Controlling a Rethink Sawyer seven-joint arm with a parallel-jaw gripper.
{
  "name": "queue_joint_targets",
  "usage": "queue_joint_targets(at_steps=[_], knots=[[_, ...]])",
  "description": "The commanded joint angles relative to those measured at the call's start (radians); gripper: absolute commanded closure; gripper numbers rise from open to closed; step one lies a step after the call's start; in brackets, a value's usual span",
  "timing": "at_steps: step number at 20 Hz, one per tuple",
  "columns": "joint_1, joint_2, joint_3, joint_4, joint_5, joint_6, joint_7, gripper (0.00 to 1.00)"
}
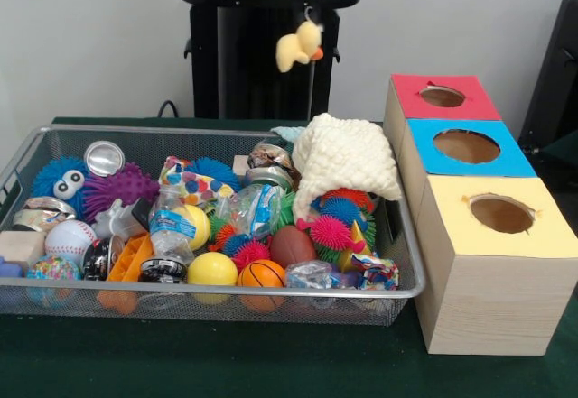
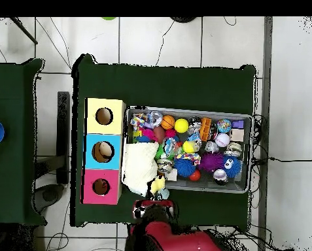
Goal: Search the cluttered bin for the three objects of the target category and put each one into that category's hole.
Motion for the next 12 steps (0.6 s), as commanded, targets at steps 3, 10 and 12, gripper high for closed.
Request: queue_joint_targets(at_steps=[3,10,12], knots=[[0.244,-0.016,-0.116,0.009,0.097,0.075,0.209,1.0],[0.494,0.11,-0.296,-0.065,0.159,0.007,0.248,1.0],[0.543,0.159,-0.331,-0.079,0.189,-0.037,0.246,1.0]])
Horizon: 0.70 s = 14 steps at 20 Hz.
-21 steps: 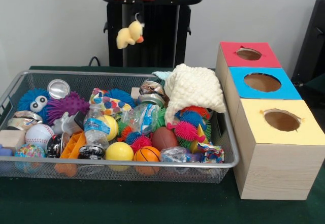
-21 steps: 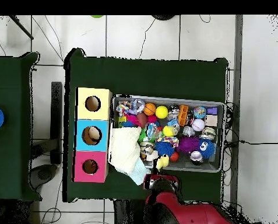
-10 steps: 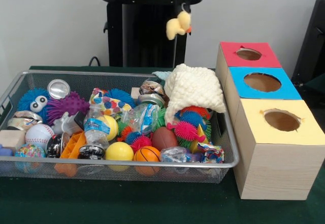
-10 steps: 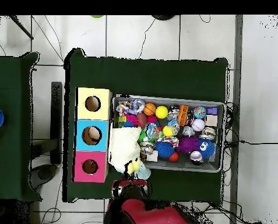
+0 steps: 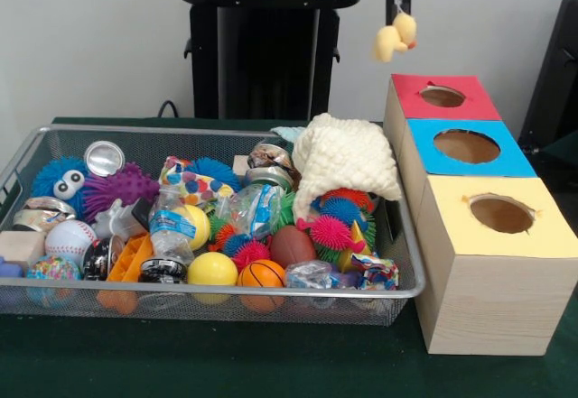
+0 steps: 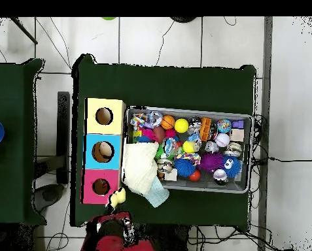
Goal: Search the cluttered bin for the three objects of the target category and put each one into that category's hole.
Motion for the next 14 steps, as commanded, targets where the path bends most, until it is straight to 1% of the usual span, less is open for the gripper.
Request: queue_joint_targets(at_steps=[1,4,10,12,14], knots=[[0.141,0.172,-0.181,-0.088,0.105,-0.068,0.242,1.0],[0.139,0.227,-0.184,-0.088,0.124,-0.128,0.224,1.0],[0.131,0.322,-0.191,-0.101,0.129,-0.226,0.199,1.0],[0.143,0.321,-0.196,-0.096,0.142,-0.232,0.196,1.0],[0.166,0.296,-0.208,-0.096,0.162,-0.21,0.186,1.0]])
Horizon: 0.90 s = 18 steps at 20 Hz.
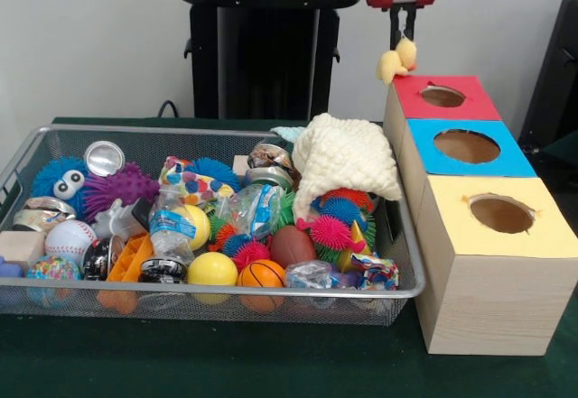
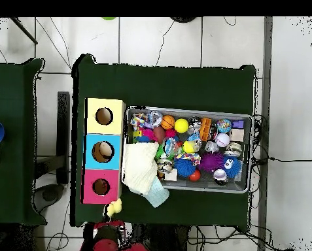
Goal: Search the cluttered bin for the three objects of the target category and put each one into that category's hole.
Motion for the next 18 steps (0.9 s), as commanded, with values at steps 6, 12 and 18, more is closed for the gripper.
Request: queue_joint_targets(at_steps=[6,12,18], knots=[[0.072,0.018,-0.068,-0.105,0.122,0.011,0.164,1.0],[0.087,-0.015,-0.068,-0.111,0.145,0.054,0.148,1.0],[0.07,-0.035,-0.04,-0.111,0.15,0.071,0.138,1.0]])
